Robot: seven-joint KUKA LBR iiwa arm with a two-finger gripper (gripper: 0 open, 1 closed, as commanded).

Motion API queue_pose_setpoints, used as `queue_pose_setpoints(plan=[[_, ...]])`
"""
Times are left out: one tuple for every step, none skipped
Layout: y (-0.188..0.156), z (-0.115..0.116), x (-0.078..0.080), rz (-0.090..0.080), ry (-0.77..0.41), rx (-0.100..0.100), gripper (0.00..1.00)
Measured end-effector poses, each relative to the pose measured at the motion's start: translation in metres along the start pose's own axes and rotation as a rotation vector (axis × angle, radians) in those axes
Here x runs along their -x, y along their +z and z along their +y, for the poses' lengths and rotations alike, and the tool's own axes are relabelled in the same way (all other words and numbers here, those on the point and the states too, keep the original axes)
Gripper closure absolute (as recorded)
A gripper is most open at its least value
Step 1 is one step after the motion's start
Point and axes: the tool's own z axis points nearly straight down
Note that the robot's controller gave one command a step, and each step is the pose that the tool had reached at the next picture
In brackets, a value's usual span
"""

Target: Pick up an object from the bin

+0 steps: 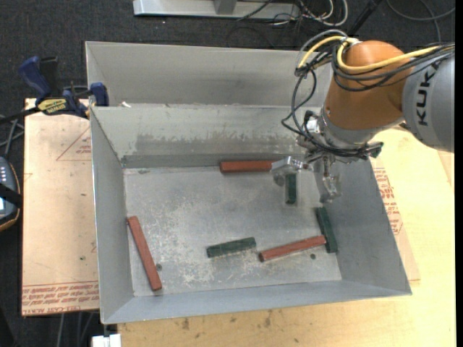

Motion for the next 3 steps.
queue_pose_setpoints(plan=[[0.0, 0.0, 0.0, 0.0, 0.001, 0.001, 0.0], [0.012, 0.003, -0.005, 0.0, -0.124, -0.001, 0.0], [0.075, -0.028, -0.012, -0.001, -0.34, 0.001, 1.0]])
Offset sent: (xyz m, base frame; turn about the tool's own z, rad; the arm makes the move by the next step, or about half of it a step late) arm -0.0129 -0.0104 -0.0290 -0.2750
